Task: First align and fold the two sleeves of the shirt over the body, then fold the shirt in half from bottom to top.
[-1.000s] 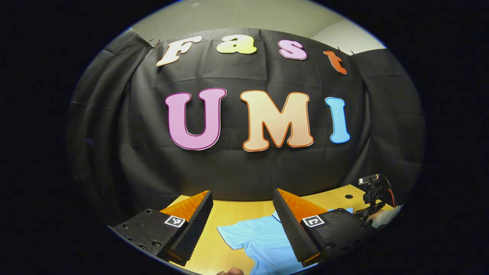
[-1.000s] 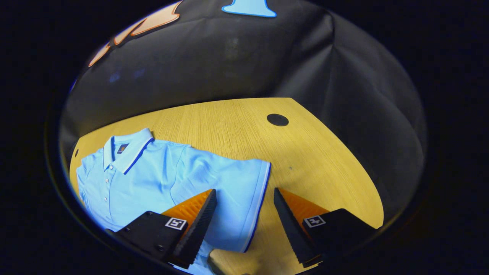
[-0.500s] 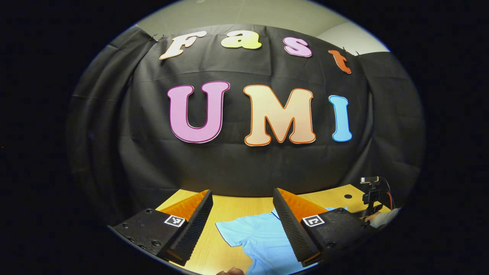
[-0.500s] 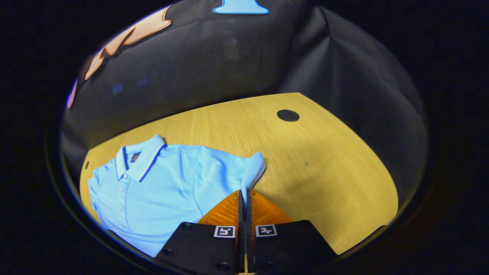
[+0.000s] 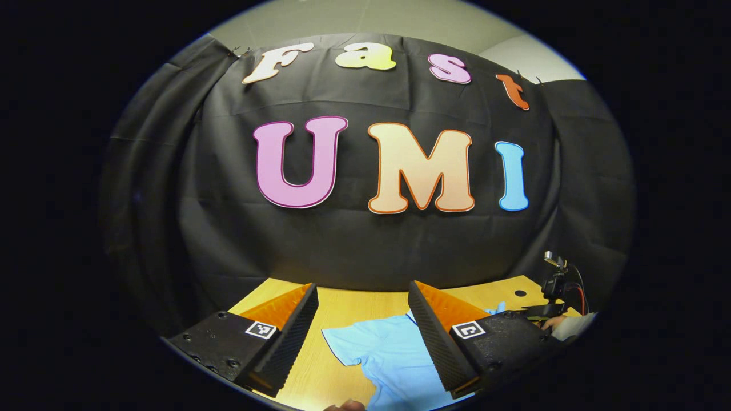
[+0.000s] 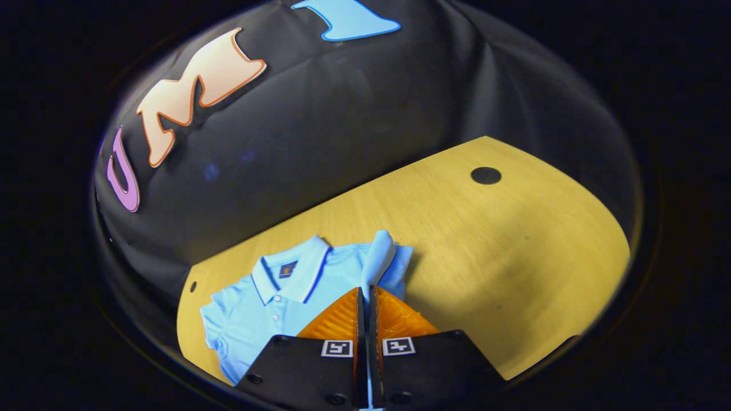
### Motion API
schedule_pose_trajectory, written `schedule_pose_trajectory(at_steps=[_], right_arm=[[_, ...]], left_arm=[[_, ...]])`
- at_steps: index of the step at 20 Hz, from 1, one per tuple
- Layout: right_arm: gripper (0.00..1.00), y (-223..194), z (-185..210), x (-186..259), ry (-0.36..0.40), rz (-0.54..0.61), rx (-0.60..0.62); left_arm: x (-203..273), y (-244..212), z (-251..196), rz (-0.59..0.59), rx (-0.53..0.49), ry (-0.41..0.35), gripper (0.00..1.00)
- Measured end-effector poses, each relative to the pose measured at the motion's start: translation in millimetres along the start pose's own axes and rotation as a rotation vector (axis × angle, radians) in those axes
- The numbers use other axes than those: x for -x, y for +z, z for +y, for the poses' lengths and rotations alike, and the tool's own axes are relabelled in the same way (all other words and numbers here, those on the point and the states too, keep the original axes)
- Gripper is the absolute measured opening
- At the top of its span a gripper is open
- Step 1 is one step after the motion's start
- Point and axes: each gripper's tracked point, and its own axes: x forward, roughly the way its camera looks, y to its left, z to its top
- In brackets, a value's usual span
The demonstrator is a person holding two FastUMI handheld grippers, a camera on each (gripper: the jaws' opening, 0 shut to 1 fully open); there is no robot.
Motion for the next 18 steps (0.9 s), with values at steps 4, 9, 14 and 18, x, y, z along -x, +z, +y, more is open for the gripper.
schedule_pose_trajectory(at_steps=[4,9,14,18], right_arm=[[0.04,-26,33,-10,0.082,0.056,-0.046],[0.05,-48,51,-14,0.111,0.108,-0.047],[0.86,-42,63,10,0.164,0.071,0.014],[0.92,-34,64,38,0.171,0.040,0.114]], left_arm=[[2,-7,8,0.028,-0.013,0.013,0.95],[0,-15,14,0.048,-0.004,0.021,0.96],[-14,-37,14,0.083,0.011,0.016,0.95],[-37,-67,12,0.142,0.043,0.007,0.95]])
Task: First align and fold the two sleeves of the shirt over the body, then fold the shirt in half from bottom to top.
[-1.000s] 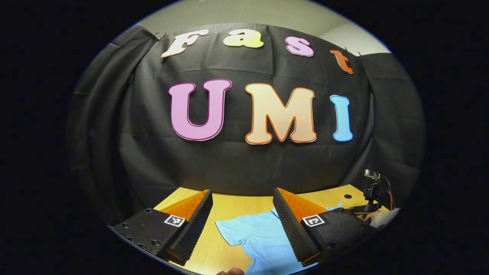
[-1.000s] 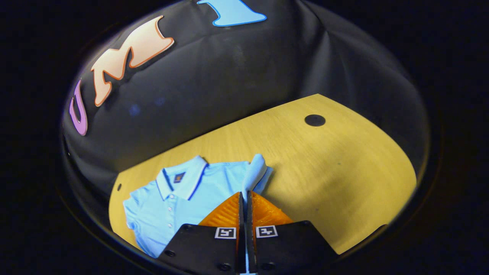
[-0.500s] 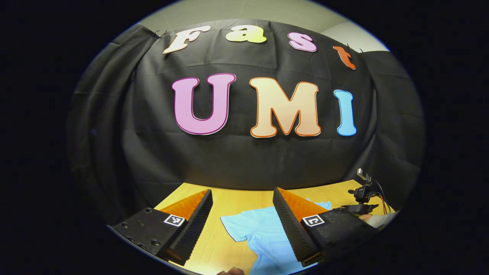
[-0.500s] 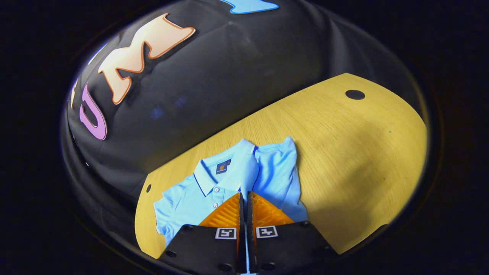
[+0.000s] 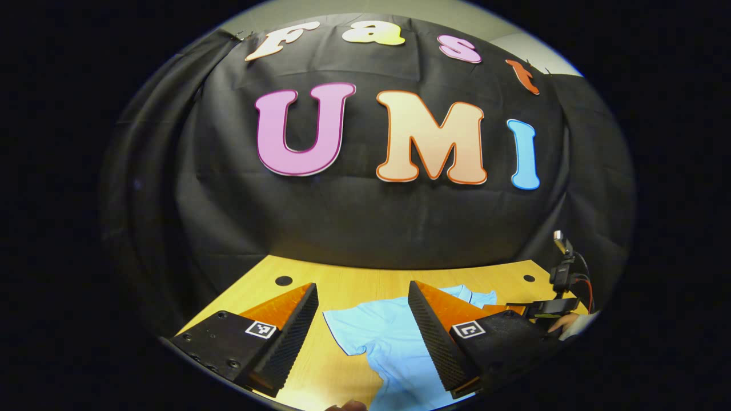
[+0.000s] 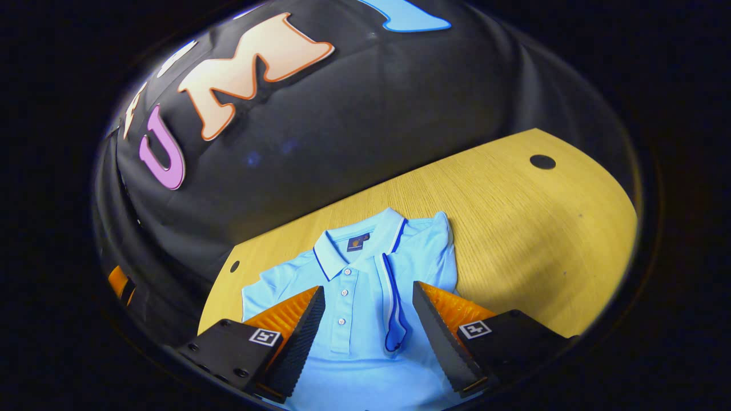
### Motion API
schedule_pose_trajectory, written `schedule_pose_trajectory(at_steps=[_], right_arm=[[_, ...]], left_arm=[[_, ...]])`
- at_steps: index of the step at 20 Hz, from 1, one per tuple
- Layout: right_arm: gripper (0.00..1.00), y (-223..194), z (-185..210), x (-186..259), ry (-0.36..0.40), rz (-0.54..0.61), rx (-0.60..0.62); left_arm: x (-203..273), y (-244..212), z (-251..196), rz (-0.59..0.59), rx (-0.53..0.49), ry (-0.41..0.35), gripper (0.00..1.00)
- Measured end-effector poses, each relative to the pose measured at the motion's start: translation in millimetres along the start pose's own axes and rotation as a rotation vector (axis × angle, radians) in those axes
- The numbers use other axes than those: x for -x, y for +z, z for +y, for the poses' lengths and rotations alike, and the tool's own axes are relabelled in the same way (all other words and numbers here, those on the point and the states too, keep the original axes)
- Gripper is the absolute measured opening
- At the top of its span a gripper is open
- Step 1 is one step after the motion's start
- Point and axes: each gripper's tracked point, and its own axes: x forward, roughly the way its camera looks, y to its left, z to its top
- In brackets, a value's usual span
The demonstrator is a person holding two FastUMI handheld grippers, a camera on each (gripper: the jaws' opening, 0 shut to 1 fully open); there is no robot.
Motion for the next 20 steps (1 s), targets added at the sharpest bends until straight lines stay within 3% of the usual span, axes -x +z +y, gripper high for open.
schedule_pose_trajectory(at_steps=[2,14,15,16,19,20], right_arm=[[0.97,4,1,12,0.003,-0.027,0.044],[0.97,-13,-40,69,-0.078,-0.010,0.123],[0.92,-14,-42,72,-0.083,-0.007,0.124],[0.97,-14,-40,75,-0.079,-0.008,0.112],[0.97,-12,-32,83,-0.061,-0.020,0.101],[0.92,-13,-30,87,-0.057,-0.021,0.107]], left_arm=[[-17,-12,3,0.026,0.007,0.007,0.95],[-114,-106,29,0.198,0.014,0.082,0.95],[-120,-115,30,0.216,0.022,0.086,0.95],[-124,-126,31,0.235,0.038,0.092,0.95],[-134,-158,35,0.306,0.091,0.119,0.95],[-137,-167,39,0.320,0.096,0.133,0.95]])
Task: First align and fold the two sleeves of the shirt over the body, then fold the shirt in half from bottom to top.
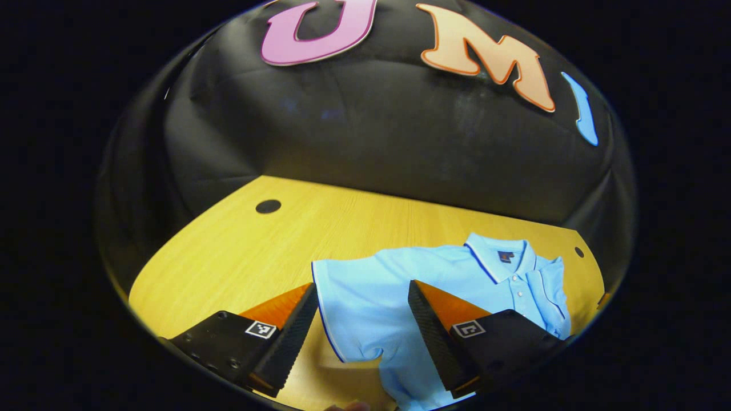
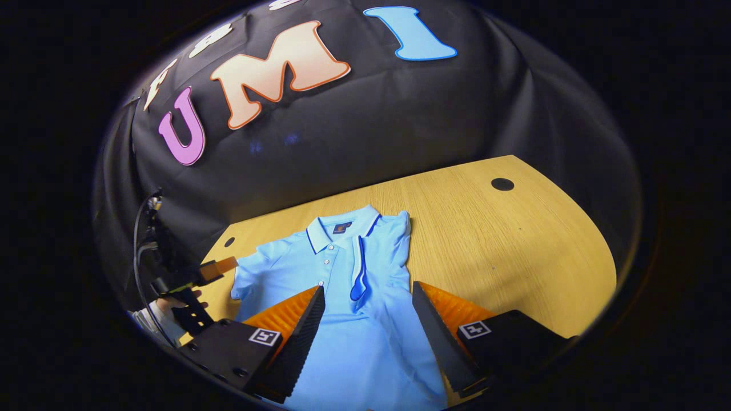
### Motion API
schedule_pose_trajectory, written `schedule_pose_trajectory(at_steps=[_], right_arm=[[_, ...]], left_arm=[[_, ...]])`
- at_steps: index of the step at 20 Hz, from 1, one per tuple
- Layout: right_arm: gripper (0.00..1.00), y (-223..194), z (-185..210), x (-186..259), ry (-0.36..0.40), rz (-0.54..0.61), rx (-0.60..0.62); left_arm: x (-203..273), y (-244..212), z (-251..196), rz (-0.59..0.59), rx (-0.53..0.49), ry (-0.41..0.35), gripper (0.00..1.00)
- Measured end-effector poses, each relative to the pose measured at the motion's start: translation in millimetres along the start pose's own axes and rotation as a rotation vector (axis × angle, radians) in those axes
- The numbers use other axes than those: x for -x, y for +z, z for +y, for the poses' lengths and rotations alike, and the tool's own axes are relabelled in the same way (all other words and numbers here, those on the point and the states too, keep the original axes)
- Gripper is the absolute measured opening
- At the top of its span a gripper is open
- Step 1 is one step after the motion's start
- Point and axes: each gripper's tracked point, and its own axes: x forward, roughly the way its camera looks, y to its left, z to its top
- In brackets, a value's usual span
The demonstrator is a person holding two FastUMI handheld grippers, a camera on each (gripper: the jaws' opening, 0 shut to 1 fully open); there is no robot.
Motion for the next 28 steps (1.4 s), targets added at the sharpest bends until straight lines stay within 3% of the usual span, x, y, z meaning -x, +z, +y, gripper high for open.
schedule_pose_trajectory(at_steps=[1,2,3,7,13,14,16,18,19,23,24,27,28], right_arm=[[0.97,-1,1,2,0.002,0.003,0.008],[0.92,-2,2,5,0.005,0.003,0.015],[0.97,-3,3,7,0.008,0.005,0.021],[0.97,-7,0,11,0.006,0.013,0.028],[0.97,-13,-4,19,0.005,0.013,0.012],[0.97,-14,-2,22,0.013,0.010,-0.005],[0.97,-11,-3,24,0.016,-0.004,-0.017],[0.97,-9,-8,27,0.010,-0.018,-0.007],[0.97,-8,-9,29,0.008,-0.021,-0.004],[0.97,-11,-16,42,-0.009,-0.034,-0.013],[0.92,-12,-19,45,-0.013,-0.040,-0.016],[0.92,-13,-24,54,-0.023,-0.051,-0.013],[0.97,-14,-26,55,-0.028,-0.055,-0.012]], left_arm=[[-5,-4,4,0.010,0.003,0.014,0.95],[-8,-8,7,0.025,0.006,0.026,0.95],[-12,-11,10,0.032,0.008,0.034,0.95],[-20,-30,18,0.095,0.004,0.066,0.95],[-24,-31,18,0.087,-0.016,0.076,0.92],[-25,-31,13,0.086,-0.020,0.056,0.87],[-27,-28,0,0.079,-0.019,-0.005,0.65],[-29,-25,-8,0.067,-0.010,-0.032,0.19],[-31,-23,-8,0.069,-0.008,-0.023,0.00],[-24,-17,-28,0.095,0.004,-0.035,0.00],[-18,-10,-36,0.079,0.005,-0.053,0.00],[-3,14,-74,0.025,-0.008,-0.135,0.00],[1,16,-88,0.020,-0.024,-0.160,0.00]])
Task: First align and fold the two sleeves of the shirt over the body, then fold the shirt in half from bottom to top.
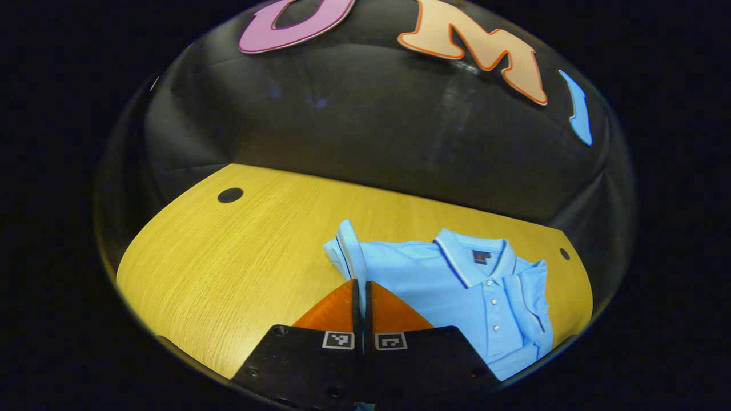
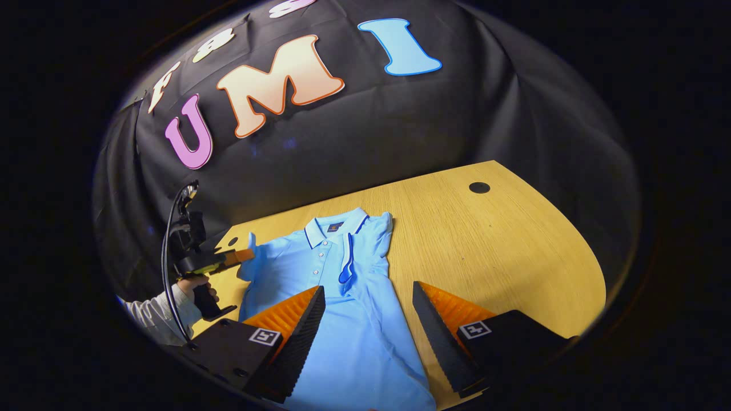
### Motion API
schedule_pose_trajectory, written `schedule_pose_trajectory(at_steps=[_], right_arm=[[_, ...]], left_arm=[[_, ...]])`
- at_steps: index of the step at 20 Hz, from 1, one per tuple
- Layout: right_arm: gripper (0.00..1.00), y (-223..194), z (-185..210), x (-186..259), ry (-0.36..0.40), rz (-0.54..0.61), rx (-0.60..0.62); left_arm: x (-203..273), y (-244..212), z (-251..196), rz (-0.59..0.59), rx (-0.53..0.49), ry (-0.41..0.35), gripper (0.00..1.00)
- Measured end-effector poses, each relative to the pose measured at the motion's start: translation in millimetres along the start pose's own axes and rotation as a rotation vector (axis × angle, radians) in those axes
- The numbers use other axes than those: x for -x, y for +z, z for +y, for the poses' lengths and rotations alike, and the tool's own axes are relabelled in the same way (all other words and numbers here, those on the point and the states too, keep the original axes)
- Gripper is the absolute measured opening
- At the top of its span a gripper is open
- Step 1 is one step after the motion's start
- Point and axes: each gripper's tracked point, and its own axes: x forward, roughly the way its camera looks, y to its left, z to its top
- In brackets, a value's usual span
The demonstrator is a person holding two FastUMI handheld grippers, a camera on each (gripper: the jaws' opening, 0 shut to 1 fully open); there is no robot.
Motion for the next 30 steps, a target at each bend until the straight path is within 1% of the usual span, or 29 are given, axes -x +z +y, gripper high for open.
schedule_pose_trajectory(at_steps=[1,3,4,5,7,8,10,12,14,16,17,18,19,20,21,22,24,27,30], right_arm=[[0.92,0,-1,3,-0.003,-0.005,-0.002],[0.92,-1,1,6,-0.001,-0.011,-0.008],[0.92,-1,1,8,0.001,-0.013,-0.006],[0.97,-1,1,10,-0.001,-0.017,0.000],[0.97,-5,-4,14,-0.013,-0.018,0.009],[0.97,-5,-3,14,-0.017,-0.021,0.005],[0.97,-9,-8,15,-0.033,-0.016,-0.012],[0.97,-11,-11,15,-0.042,-0.017,-0.024],[0.97,-14,-12,13,-0.050,-0.013,-0.021],[0.97,-16,-10,9,-0.056,-0.011,-0.021],[0.97,-17,-8,8,-0.059,-0.012,-0.023],[0.97,-18,-7,6,-0.064,-0.013,-0.026],[0.97,-18,-6,5,-0.067,-0.011,-0.030],[0.97,-17,-3,4,-0.070,-0.016,-0.030],[0.97,-14,-2,5,-0.079,-0.033,-0.024],[0.97,-11,-2,8,-0.085,-0.051,-0.017],[0.97,-9,3,18,-0.075,-0.082,0.015],[0.97,-13,4,34,-0.059,-0.099,0.075],[0.97,-18,8,59,-0.052,-0.123,0.083]], left_arm=[[1,3,-14,-0.006,-0.015,-0.027,0.00],[2,1,-39,0.001,-0.039,-0.066,0.00],[2,-1,-48,0.005,-0.048,-0.072,0.00],[0,-4,-56,0.011,-0.059,-0.073,0.00],[-4,-11,-66,0.022,-0.076,-0.059,0.00],[-7,-17,-74,0.039,-0.076,-0.070,0.00],[-13,-34,-93,0.085,-0.079,-0.117,0.00],[-19,-46,-102,0.112,-0.096,-0.138,0.00],[-23,-56,-106,0.128,-0.112,-0.140,0.00],[-24,-60,-112,0.136,-0.093,-0.170,0.01],[-21,-63,-121,0.147,-0.063,-0.219,0.17],[-23,-68,-120,0.148,-0.058,-0.222,0.43],[-8,-67,-115,0.136,-0.073,-0.215,0.70],[-10,-57,-111,0.122,-0.078,-0.215,0.96],[-7,-54,-110,0.104,-0.081,-0.222,0.96],[6,-51,-107,0.084,-0.088,-0.225,0.97],[31,-45,-92,0.058,-0.101,-0.201,0.97],[77,-34,-71,0.001,-0.082,-0.157,0.96],[123,-33,-51,-0.035,-0.083,-0.130,0.96]])
